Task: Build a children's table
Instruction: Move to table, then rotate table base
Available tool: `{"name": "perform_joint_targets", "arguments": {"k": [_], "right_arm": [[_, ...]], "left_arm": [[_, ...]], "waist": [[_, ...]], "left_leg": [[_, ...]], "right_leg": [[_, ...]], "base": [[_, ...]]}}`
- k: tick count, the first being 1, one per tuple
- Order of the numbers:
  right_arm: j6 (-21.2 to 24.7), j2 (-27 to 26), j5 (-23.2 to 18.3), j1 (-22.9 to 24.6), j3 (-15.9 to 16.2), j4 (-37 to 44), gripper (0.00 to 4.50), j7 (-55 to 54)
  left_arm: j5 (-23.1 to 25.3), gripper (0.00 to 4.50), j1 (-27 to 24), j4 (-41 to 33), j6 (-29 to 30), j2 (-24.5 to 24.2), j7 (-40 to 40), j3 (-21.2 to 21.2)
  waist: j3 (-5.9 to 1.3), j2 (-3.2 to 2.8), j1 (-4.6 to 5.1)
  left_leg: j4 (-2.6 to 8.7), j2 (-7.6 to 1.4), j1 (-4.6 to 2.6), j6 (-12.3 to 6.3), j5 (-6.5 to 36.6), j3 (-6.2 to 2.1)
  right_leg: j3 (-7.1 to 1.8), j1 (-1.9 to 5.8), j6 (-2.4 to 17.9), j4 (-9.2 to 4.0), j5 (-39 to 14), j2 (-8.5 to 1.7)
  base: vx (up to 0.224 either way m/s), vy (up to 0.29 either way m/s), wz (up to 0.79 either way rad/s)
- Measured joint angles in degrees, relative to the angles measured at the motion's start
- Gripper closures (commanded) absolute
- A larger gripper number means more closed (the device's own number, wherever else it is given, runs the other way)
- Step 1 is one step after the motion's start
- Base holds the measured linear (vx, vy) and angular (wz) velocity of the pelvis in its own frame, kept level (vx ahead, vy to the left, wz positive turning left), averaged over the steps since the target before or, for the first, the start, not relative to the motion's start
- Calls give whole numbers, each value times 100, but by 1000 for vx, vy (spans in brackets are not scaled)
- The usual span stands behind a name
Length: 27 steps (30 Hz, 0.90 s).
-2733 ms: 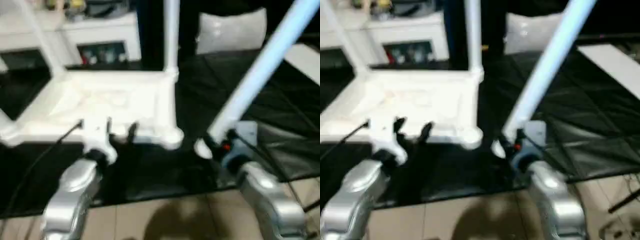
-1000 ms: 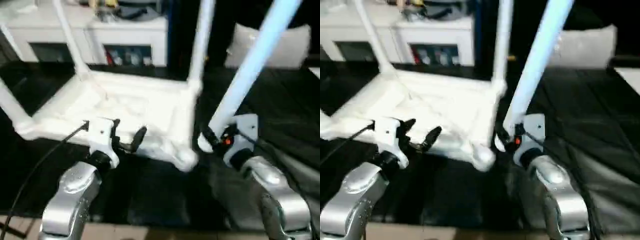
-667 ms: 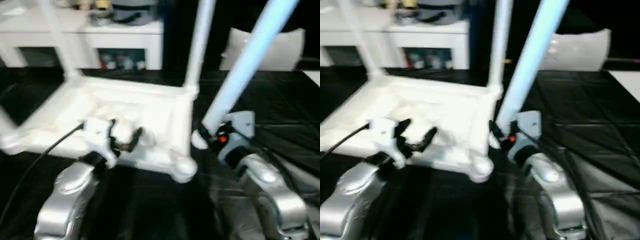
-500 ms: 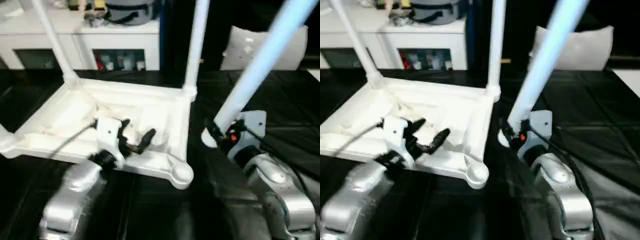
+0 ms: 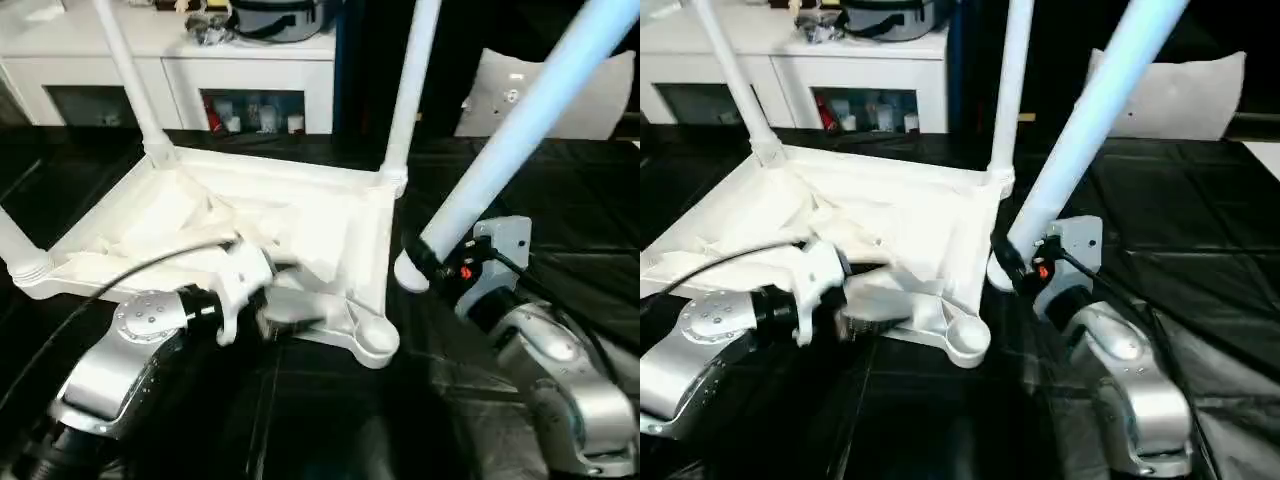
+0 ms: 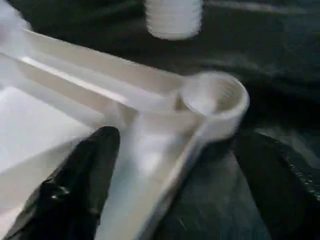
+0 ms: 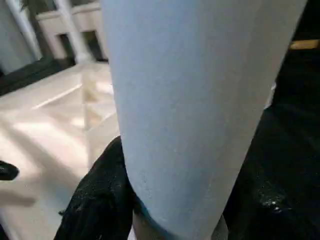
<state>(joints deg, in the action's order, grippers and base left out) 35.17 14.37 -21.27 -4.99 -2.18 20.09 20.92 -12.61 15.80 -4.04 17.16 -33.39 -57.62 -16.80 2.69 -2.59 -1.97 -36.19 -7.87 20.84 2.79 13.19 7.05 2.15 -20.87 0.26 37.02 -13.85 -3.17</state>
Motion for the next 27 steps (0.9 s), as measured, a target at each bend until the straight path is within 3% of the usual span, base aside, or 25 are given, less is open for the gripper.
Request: {"name": "perform_joint_targets", "arguments": {"k": [4,10,23,27], "right_arm": [[-318,318,59,17,91,-126,257,462],[-327,522,42,100,96,-83,257,695],[-310,719,-85,429,140,285,257,874],[-275,725,-87,513,141,352,257,890]], "left_arm": [[177,82,686,937,-429,-121,-817,-295],[375,133,1226,1860,-815,12,-1400,-585],[676,243,1939,3455,-1748,493,-1977,-840],[788,256,2075,3875,-1973,545,-2006,-839]], "waist": [[7,-23,-37],[7,-26,-38],[18,-62,-21],[25,-77,-14]], "left_leg": [[19,-10,5,-4,-37,20],[61,-12,15,-34,-63,46],[66,-21,12,-36,-64,64],[66,-24,13,-36,-64,75]], "right_leg": [[6,-5,2,-2,2,-5],[13,-23,3,-25,2,-15],[14,-17,9,-31,5,-17],[10,-18,8,-32,5,-18]], "base": [[0,0,0],[0,0,0],[0,0,0],[0,0,0]]}}
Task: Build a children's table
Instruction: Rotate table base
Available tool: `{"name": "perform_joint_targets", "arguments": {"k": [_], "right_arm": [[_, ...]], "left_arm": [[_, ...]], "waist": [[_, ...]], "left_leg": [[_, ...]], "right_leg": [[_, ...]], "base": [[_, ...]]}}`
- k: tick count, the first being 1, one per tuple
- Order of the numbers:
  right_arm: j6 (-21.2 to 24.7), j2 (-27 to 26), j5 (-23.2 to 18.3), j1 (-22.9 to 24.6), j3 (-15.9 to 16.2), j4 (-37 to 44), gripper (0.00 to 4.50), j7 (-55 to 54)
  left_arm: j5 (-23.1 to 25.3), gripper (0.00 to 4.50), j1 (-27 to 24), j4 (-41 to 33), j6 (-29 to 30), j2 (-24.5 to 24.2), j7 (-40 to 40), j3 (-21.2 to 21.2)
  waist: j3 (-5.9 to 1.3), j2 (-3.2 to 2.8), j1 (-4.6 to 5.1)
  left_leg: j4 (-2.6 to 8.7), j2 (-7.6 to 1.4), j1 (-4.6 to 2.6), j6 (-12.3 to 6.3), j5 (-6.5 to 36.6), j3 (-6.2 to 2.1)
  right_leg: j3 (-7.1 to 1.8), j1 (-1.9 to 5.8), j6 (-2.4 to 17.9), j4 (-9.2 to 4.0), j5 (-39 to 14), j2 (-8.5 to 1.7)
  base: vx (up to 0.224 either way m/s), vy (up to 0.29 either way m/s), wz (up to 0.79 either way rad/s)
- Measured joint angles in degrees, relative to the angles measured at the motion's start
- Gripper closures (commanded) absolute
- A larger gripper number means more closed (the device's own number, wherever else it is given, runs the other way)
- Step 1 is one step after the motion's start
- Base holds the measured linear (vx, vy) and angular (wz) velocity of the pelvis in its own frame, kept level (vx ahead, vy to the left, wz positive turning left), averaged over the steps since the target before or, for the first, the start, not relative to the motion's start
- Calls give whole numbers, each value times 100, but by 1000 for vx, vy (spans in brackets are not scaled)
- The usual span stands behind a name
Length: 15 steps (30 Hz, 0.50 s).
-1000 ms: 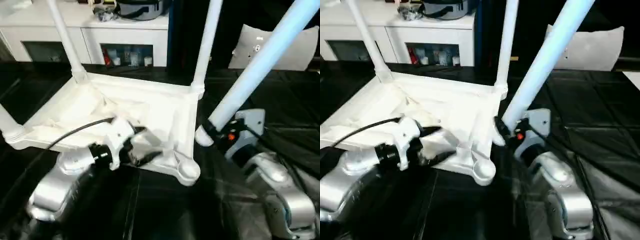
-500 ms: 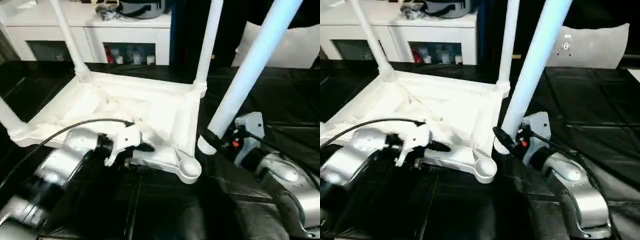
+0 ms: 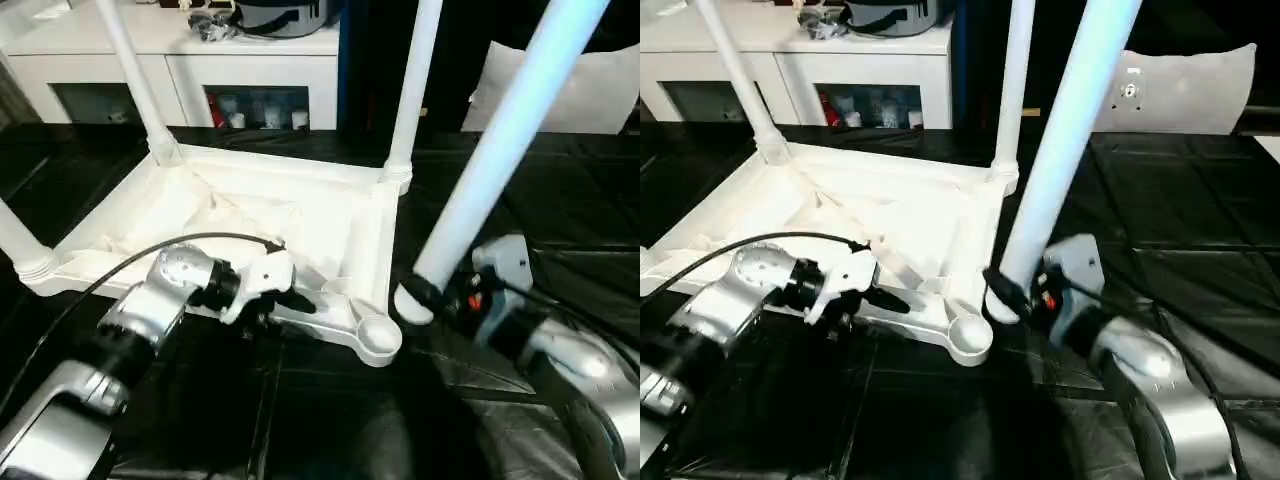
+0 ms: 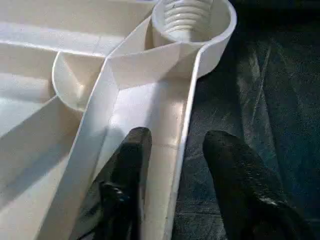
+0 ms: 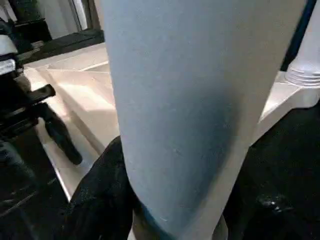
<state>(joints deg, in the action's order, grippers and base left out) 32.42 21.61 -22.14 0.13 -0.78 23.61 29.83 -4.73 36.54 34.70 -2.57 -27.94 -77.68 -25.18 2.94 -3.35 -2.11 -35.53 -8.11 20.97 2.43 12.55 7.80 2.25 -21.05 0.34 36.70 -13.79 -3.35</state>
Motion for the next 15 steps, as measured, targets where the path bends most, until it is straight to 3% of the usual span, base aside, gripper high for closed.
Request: {"name": "perform_joint_targets", "arguments": {"k": [6,7,15], "right_arm": [[10,85,-4,0,3,4,257,0],[18,85,-6,0,3,4,257,0],[95,83,-33,-25,20,9,257,5]], "left_arm": [[125,300,101,372,-293,73,-28,-1],[141,324,127,439,-318,77,-32,-1],[254,374,172,628,-522,89,-82,1]], "waist": [[0,1,-4],[1,2,-4],[2,3,-7]], "left_leg": [[0,-10,0,0,0,11],[0,-13,0,0,0,16],[0,-23,0,-1,0,35]], "right_leg": [[3,0,0,-3,0,0],[4,0,0,-3,0,0],[3,-1,0,-5,0,0]], "base": [[0,0,0],[0,0,0],[0,0,0]]}}
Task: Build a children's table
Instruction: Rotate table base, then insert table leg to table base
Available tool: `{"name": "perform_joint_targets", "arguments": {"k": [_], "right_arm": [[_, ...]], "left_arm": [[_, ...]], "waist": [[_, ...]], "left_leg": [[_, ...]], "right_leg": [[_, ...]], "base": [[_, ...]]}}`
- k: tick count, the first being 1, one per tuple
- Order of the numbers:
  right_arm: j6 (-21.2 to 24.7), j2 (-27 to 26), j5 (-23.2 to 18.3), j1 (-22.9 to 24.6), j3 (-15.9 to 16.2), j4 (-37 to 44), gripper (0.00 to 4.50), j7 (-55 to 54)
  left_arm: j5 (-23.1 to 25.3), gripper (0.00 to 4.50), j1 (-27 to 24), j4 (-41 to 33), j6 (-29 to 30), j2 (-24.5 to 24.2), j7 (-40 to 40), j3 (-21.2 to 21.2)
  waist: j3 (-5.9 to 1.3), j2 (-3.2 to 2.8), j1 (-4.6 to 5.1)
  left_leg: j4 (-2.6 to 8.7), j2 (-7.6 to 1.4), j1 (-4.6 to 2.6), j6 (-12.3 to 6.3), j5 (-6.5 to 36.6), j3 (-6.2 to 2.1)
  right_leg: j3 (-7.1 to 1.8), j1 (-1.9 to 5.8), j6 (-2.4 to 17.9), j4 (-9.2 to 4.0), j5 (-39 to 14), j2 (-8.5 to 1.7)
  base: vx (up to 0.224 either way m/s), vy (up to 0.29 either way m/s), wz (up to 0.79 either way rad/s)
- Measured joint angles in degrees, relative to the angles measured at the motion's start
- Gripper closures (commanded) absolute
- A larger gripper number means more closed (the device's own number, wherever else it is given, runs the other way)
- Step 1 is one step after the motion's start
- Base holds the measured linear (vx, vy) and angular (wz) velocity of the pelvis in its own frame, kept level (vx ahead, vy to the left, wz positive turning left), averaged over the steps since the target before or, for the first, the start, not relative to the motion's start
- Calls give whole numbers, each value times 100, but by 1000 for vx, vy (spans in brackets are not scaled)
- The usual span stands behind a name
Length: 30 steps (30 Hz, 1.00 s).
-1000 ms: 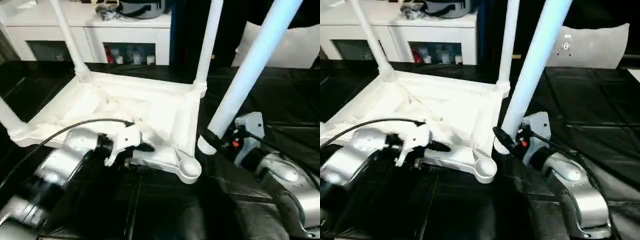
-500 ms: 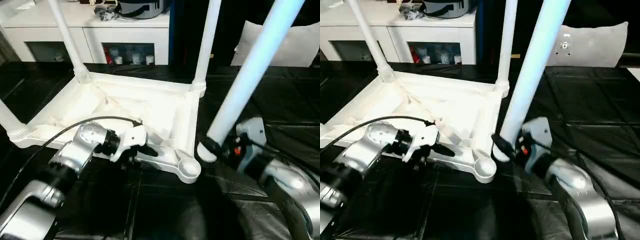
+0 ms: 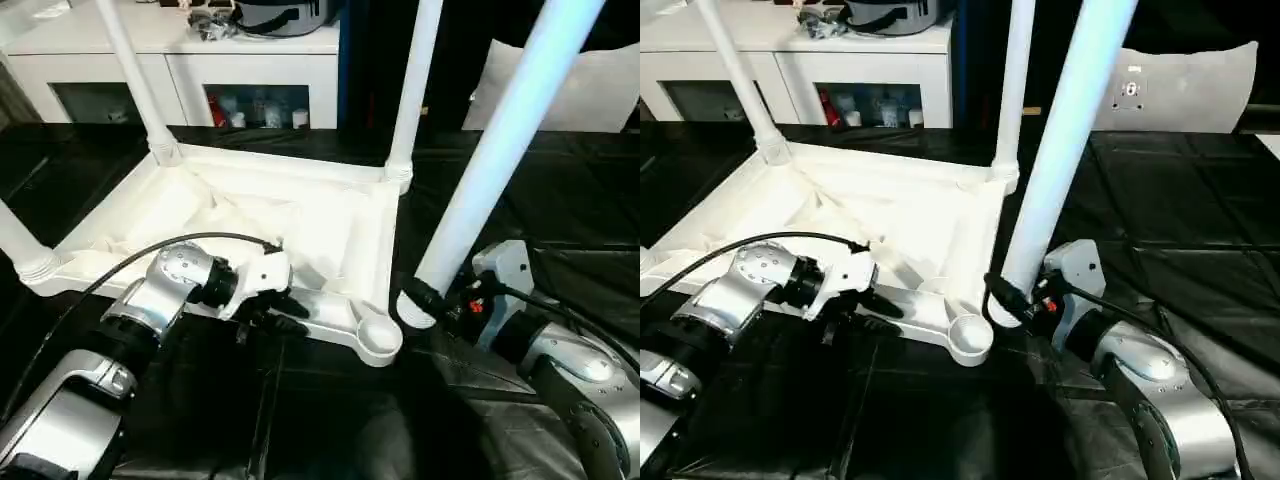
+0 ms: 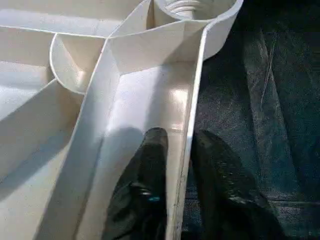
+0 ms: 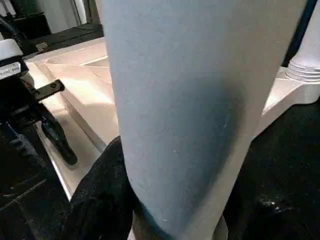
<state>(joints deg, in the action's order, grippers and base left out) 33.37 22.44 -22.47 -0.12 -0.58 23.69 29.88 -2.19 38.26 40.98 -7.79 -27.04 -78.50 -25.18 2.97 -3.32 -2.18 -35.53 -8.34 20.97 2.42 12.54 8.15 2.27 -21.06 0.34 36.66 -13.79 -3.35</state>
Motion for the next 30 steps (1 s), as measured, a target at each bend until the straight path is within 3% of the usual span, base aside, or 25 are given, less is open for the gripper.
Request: {"name": "perform_joint_targets", "arguments": {"k": [7,11,14,19,26,30], "right_arm": [[151,-136,-46,-301,144,-14,257,-12],[268,-232,-142,-499,222,-35,257,-53],[405,-386,-273,-714,243,-202,257,-72],[495,-363,-192,-899,416,-490,257,-44],[541,-89,73,-1162,773,-939,257,133],[543,76,131,-1275,804,-1034,257,205]], "left_arm": [[-7,432,-119,-166,298,-8,45,72],[13,440,-307,-543,538,20,363,148],[19,448,-619,-1109,1104,90,862,315],[9,450,-945,-1782,1697,236,1265,398],[88,450,-1133,-2118,1731,230,1438,405],[185,450,-1182,-2221,1670,158,1454,367]], "waist": [[7,10,15],[6,10,46],[6,10,95],[6,10,87],[8,25,49],[4,34,56]], "left_leg": [[0,-6,0,0,-1,14],[8,-7,1,-1,0,19],[28,-7,6,-1,0,29],[49,-9,6,-3,-3,33],[55,-9,6,-16,-13,34],[69,-9,7,-30,-20,35]], "right_leg": [[-4,-1,1,0,1,0],[-5,-4,1,-7,1,0],[-12,-3,2,-10,0,0],[-8,-3,4,-25,-1,3],[-6,-3,4,-40,-1,3],[-4,-3,4,-49,-1,4]], "base": [[0,0,0],[0,0,0],[0,0,0],[0,0,0],[0,0,0],[0,0,0]]}}
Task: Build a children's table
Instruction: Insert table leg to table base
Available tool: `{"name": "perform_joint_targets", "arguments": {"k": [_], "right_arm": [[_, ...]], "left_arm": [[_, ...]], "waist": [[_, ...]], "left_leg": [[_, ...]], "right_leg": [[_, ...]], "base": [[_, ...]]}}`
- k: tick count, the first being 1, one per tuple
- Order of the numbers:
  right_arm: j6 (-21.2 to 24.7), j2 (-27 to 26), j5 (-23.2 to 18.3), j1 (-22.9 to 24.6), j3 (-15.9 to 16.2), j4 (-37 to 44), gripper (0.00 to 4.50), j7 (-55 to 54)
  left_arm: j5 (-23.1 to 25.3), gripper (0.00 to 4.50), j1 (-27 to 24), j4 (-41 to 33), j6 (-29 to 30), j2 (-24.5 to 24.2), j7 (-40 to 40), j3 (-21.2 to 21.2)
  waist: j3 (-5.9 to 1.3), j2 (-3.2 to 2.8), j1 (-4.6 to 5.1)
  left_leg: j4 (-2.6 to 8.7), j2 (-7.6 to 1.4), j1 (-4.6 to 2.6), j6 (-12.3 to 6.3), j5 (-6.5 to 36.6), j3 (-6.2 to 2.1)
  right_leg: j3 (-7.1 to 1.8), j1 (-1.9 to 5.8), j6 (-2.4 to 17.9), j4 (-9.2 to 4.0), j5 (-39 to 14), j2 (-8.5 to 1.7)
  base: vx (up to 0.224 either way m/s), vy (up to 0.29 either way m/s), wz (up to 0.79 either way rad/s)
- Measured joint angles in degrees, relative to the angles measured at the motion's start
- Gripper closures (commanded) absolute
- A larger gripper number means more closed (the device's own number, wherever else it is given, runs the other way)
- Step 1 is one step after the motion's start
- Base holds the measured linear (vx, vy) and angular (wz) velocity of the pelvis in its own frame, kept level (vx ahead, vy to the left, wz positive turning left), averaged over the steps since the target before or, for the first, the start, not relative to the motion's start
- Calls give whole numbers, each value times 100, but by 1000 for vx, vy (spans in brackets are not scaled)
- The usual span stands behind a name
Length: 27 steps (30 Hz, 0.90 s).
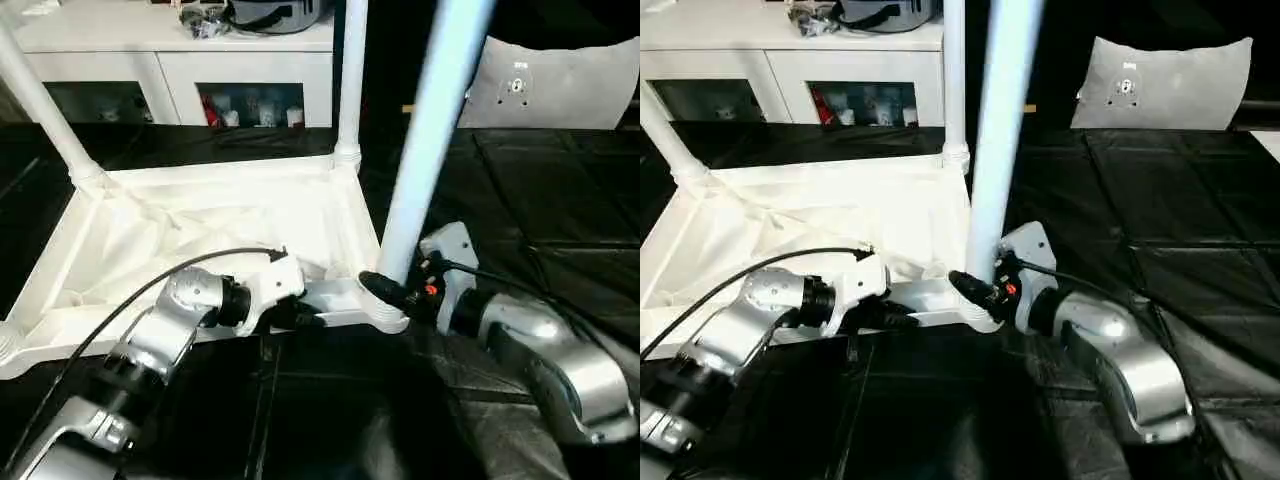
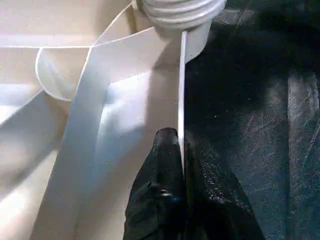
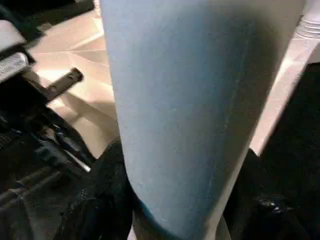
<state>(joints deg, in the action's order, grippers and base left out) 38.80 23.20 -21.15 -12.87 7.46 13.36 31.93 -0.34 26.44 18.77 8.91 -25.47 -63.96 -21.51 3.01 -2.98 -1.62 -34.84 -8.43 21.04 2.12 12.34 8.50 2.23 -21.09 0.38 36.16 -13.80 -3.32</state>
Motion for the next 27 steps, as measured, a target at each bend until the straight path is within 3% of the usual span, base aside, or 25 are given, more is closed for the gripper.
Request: {"name": "perform_joint_targets", "arguments": {"k": [14,20,27], "right_arm": [[-101,-14,59,-72,18,-300,257,125],[-365,-357,-173,-20,-275,-749,257,132],[-1049,-690,-409,539,-636,-887,257,175]], "left_arm": [[-60,450,-4,-7,-80,-107,-170,-19],[-116,450,16,18,7,-106,-205,-8],[-203,450,30,99,71,-56,-207,16]], "waist": [[-11,16,2],[-16,19,9],[-28,4,-19]], "left_leg": [[16,-12,-8,13,-8,3],[17,-15,-11,18,-9,5],[23,-16,-11,19,-8,6]], "right_leg": [[4,0,2,1,-1,9],[3,1,3,2,0,11],[6,2,7,-3,-3,11]], "base": [[0,0,0],[0,0,0],[0,0,0]]}}
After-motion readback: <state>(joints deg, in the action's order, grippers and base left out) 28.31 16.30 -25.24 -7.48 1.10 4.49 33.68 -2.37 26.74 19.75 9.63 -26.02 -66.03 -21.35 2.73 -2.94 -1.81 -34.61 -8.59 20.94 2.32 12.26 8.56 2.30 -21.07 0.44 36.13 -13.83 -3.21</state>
